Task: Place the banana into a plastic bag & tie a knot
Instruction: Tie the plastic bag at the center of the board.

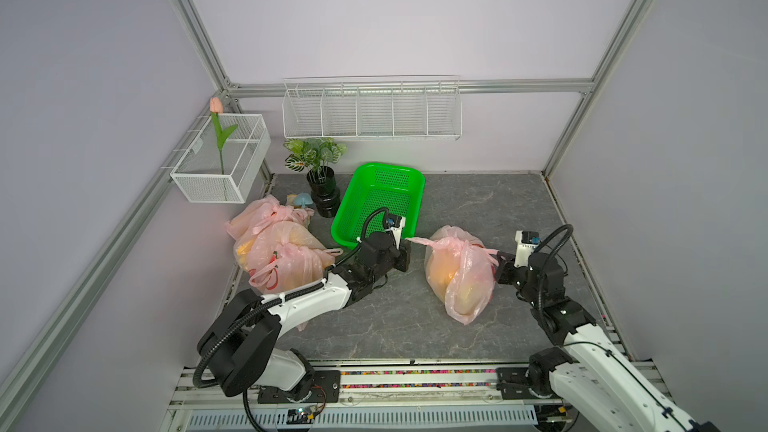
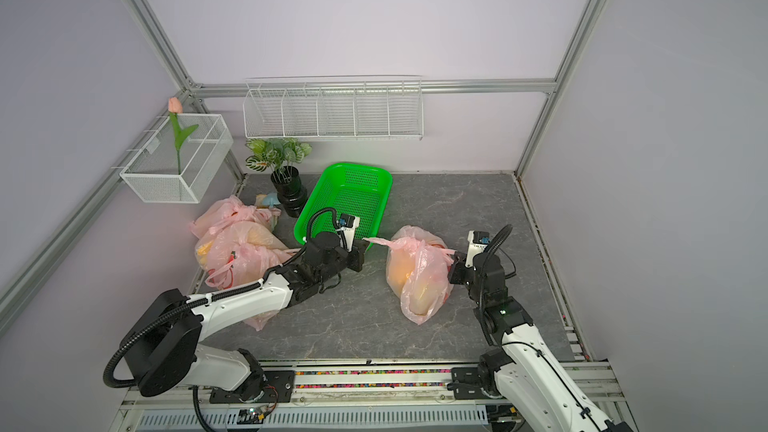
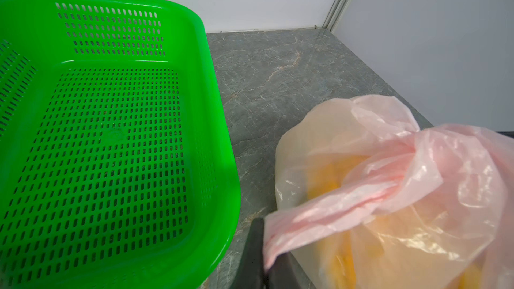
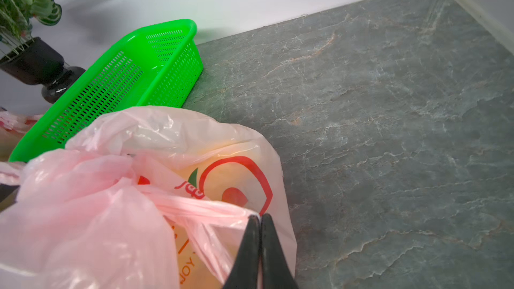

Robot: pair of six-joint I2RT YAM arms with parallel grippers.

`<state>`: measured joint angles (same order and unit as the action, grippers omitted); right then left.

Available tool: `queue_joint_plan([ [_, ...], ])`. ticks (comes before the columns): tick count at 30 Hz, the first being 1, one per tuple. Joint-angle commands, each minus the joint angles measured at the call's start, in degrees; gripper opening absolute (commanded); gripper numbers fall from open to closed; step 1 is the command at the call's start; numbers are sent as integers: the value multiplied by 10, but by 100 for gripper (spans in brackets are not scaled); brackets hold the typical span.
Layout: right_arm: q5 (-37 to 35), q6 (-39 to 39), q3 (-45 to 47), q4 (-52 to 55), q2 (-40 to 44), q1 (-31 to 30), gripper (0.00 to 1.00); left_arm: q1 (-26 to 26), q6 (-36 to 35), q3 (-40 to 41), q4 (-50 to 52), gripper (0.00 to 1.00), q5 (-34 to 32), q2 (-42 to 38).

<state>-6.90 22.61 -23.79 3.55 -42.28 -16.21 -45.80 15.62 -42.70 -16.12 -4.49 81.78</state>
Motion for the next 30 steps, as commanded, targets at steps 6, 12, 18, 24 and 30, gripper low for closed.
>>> queue_joint_plan([
  [6,13,38,-11,2,-36,78,7,32,33,-37,0,0,-95,15],
  [12,43,23,-104,-23,-63,80,7,59,15,-151,27,0,-45,44],
  [18,10,10,-150,-21,-93,80,6,70,-8,-212,45,0,-38,64],
  [24,-8,35,-61,-45,-111,92,7,105,38,-145,11,0,-14,87],
  [30,-22,62,-10,-57,-135,110,6,134,59,-120,-11,0,10,125],
])
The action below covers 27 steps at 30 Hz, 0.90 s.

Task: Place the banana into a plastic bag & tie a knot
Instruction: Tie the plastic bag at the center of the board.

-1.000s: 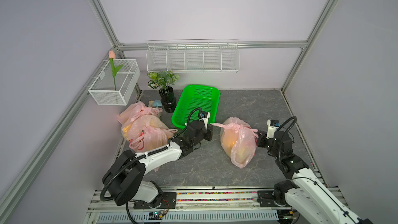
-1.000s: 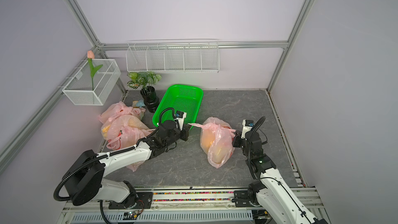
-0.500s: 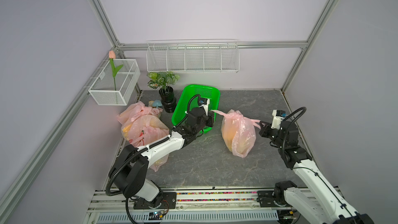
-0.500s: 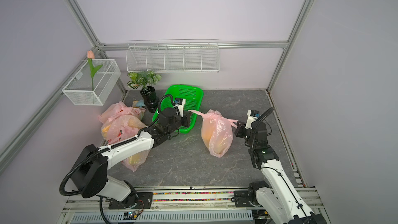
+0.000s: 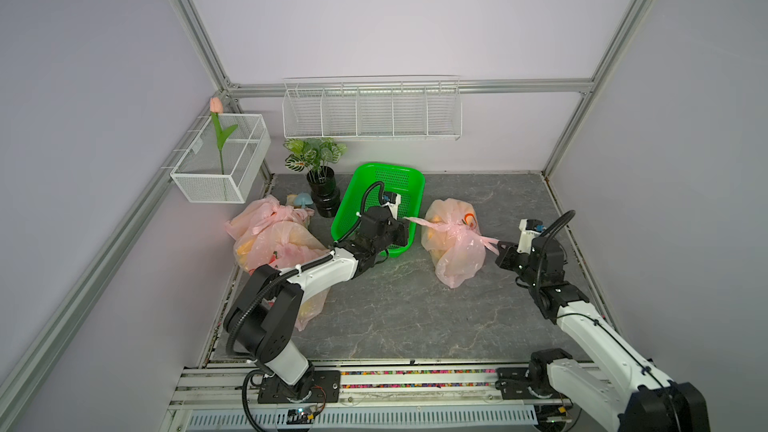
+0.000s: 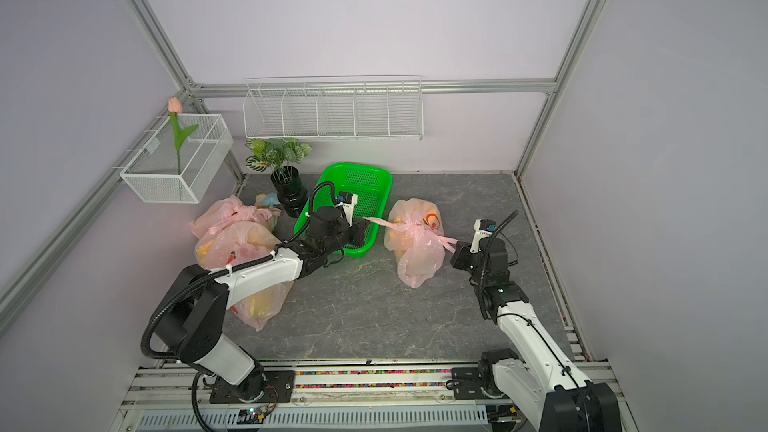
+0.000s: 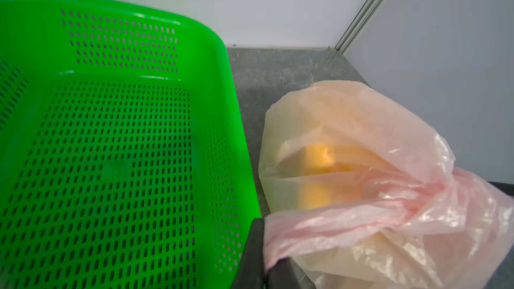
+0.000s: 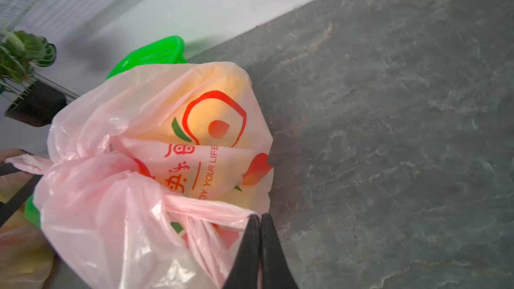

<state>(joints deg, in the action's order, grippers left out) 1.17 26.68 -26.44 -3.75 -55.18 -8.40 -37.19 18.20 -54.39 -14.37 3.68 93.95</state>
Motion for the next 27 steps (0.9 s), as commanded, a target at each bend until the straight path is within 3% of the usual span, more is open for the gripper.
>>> queue_joint_plan([
  [1,-99,24,18,16,-8,35,7,49,34,-9,-26,0,-68,9],
  [7,-80,19,-7,12,-6,36,6,49,8,-61,-16,0,-18,26],
  [14,-14,20,-57,-25,-54,27,7,50,-23,-165,34,0,-17,64],
  [16,-9,27,-58,-25,-55,27,9,50,-32,-196,57,3,17,76],
  [18,-16,32,-53,-10,-35,28,27,50,-38,-216,86,17,60,77],
  [21,-30,24,-50,35,19,34,65,50,-37,-202,100,31,69,54],
  [23,-37,10,-54,71,59,38,82,50,-42,-186,111,39,66,28],
  [27,-65,-19,-73,144,128,45,98,50,-40,-152,161,60,-5,-46],
])
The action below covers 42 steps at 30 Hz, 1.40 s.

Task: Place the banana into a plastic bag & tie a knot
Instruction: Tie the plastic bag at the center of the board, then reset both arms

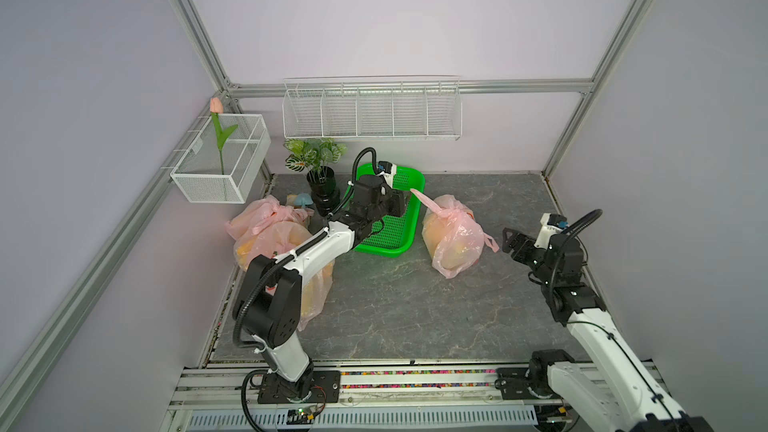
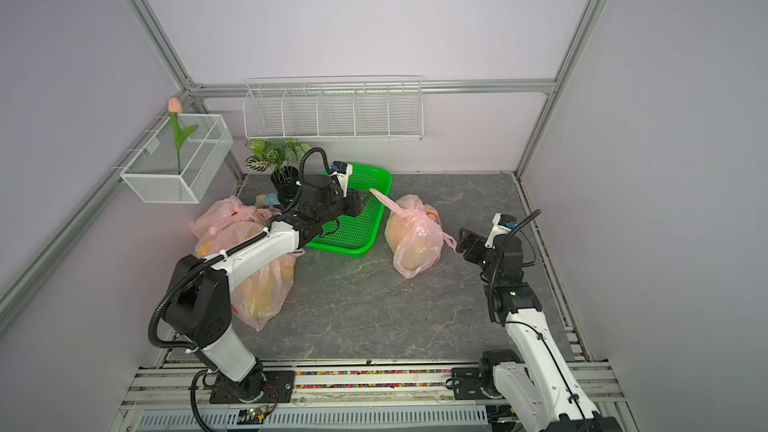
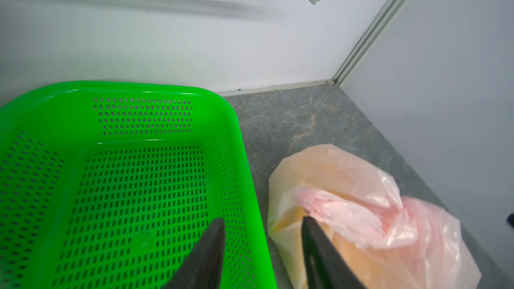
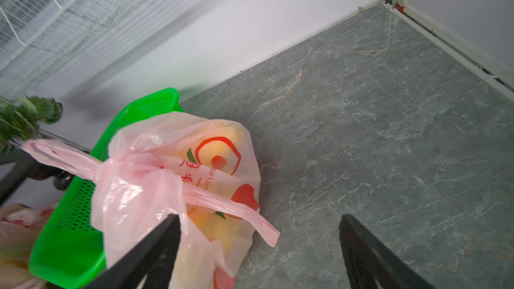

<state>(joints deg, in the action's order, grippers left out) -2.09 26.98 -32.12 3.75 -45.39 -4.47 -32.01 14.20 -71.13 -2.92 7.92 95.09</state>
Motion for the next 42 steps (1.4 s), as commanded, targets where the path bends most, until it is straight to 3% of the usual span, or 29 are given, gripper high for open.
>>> queue_joint_plan([
  [1,-45,-29,-20,79,38,7,100,-2,8,26,61,66,-84,-76],
  [3,-77,-41,-26,87,40,12,98,0,-2,55,74,94,-162,-116],
  [4,-90,-45,-28,88,33,15,97,1,-9,67,79,100,-195,-129],
  [9,-162,-70,-2,16,-55,31,91,28,-48,135,79,100,-366,-161],
  [11,-168,-88,12,-30,-100,34,89,47,-64,169,47,100,-403,-153],
  [15,-199,-114,44,-126,-180,34,89,85,-112,237,-28,100,-392,-146],
  [19,-204,-153,77,-230,-228,35,89,137,-128,302,-108,100,-329,-174],
  [22,-185,-185,101,-331,-262,34,89,169,-140,335,-164,100,-300,-176],
  [24,-171,-203,115,-406,-292,34,89,184,-162,382,-264,100,-270,-171],
  [29,-104,-272,139,-556,-349,36,89,201,-208,438,-363,100,-228,-193],
  [33,-46,-292,154,-677,-444,39,89,215,-242,449,-418,100,-188,-170],
  [42,-77,-271,152,-655,-436,46,89,259,-212,462,-508,100,-97,-124],
])
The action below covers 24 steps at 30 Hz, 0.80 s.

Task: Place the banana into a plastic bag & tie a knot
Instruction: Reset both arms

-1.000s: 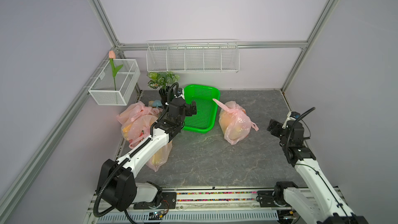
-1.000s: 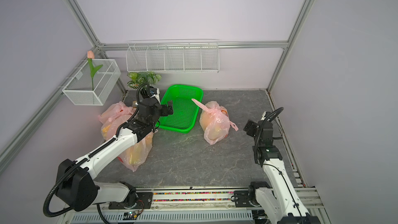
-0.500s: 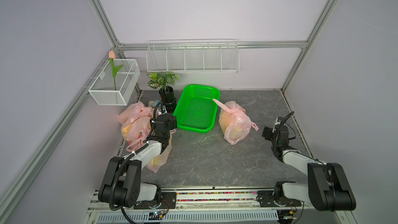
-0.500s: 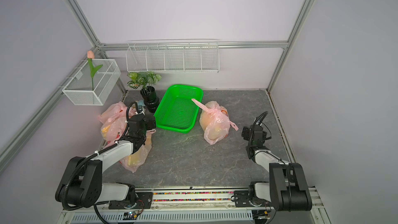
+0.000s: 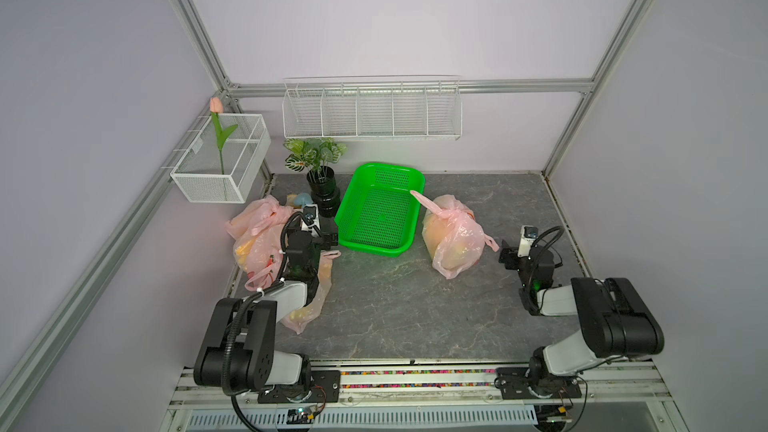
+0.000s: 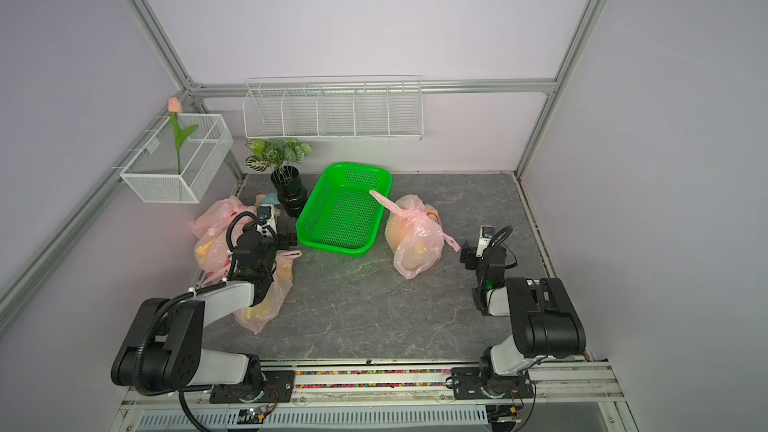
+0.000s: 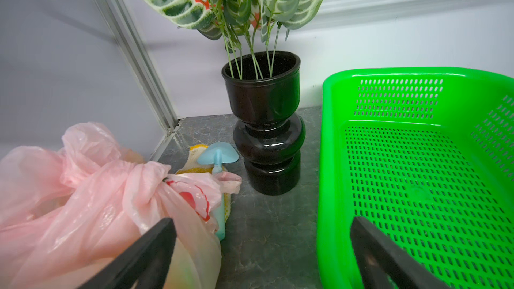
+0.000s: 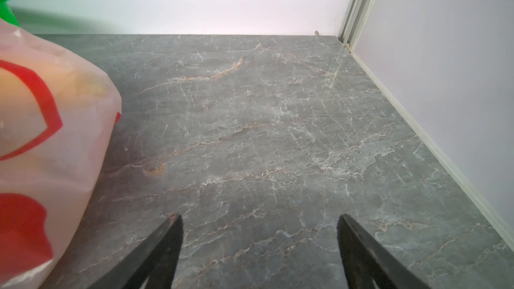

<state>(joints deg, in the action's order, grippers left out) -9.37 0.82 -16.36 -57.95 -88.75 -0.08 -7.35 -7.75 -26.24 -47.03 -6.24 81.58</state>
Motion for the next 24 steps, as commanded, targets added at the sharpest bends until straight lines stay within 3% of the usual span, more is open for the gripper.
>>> queue_joint_plan([
  [1,-5,-9,-7,-25,2,2,89,12,2,19,-68,100,47,-8],
  [2,-4,-10,-8,-23,3,1,89,11,12,16,-21,100,42,-40],
  [4,-6,-10,-5,-33,0,1,89,2,31,-34,191,100,-9,-113],
  [6,-8,-9,-5,-33,2,1,89,-20,9,-21,208,100,-88,-131],
  [8,-8,-10,-4,-35,1,1,89,-14,33,10,142,100,-126,-102],
  [11,-9,-10,-6,-31,0,1,89,35,76,14,121,100,-25,-55],
  [14,-10,-9,-10,-24,1,1,89,67,103,38,50,100,6,-19],
  [17,-19,-7,-6,-30,1,1,89,74,79,23,18,99,70,51],
  [19,-42,4,-8,-27,1,1,89,76,91,44,-50,100,57,69],
  [22,-45,2,-9,-23,1,1,89,76,83,15,41,100,66,47],
  [24,-45,2,-9,-22,2,0,89,76,73,24,13,100,79,54],
])
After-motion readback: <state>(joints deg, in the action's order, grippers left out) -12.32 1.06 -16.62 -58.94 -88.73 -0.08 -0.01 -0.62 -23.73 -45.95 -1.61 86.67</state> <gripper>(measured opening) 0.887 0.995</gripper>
